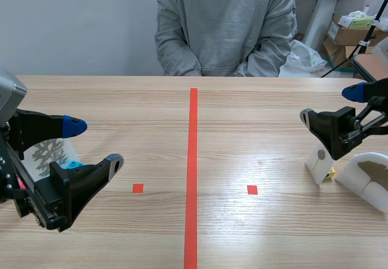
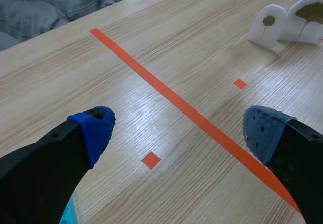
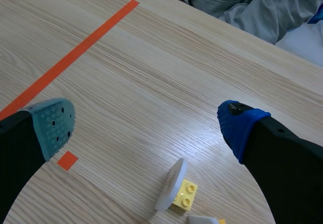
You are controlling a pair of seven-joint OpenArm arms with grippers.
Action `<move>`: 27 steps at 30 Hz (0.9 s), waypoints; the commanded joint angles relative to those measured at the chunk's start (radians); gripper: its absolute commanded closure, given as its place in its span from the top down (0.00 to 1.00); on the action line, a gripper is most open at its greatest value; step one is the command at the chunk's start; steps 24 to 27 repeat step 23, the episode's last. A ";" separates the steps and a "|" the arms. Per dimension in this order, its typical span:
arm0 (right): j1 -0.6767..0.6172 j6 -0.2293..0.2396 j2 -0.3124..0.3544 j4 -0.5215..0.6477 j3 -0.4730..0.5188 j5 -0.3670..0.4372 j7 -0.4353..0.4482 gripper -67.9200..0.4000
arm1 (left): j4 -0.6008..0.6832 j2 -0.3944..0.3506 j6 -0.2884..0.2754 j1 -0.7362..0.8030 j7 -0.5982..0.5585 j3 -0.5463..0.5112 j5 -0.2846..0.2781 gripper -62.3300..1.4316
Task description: Do the leaf sorting experiment
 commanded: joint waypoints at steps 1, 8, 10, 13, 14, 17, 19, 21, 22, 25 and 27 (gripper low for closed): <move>0.007 -0.001 0.013 0.018 0.016 0.028 0.016 0.85 | 0.016 0.000 -0.002 -0.003 -0.014 -0.006 -0.010 0.88; 0.006 -0.001 0.013 0.018 0.016 0.035 0.015 0.85 | 0.016 0.000 -0.002 -0.003 -0.014 -0.006 -0.010 0.88; 0.006 -0.001 0.013 0.018 0.016 0.035 0.015 0.85 | 0.016 0.000 -0.002 -0.003 -0.014 -0.006 -0.010 0.88; 0.006 0.000 0.013 0.018 0.016 0.035 0.015 0.85 | 0.016 0.002 -0.002 -0.003 -0.014 -0.006 -0.010 0.88; 0.006 0.000 0.013 0.018 0.016 0.035 0.015 0.85 | 0.016 0.002 -0.002 -0.003 -0.014 -0.006 -0.010 0.88; 0.006 0.000 0.013 0.018 0.016 0.036 0.015 0.85 | 0.016 0.002 -0.002 -0.003 -0.014 -0.006 -0.011 0.88; 0.006 0.000 0.013 0.018 0.016 0.036 0.015 0.85 | 0.016 0.002 -0.002 -0.003 -0.022 -0.006 -0.014 0.88; 0.006 0.000 0.013 0.018 0.016 0.041 0.015 0.85 | 0.016 0.002 -0.002 -0.003 -0.039 -0.006 -0.014 0.88; 0.006 0.000 0.013 0.018 0.016 0.050 0.015 0.85 | 0.016 0.002 -0.002 -0.003 -0.041 -0.006 -0.014 0.88; 0.006 0.000 0.013 0.018 0.016 0.052 0.015 0.85 | 0.016 0.002 -0.002 -0.003 -0.041 -0.006 -0.014 0.88; 0.006 0.000 0.013 0.018 0.016 0.052 0.015 0.85 | 0.016 0.002 -0.002 -0.003 -0.041 -0.006 -0.014 0.88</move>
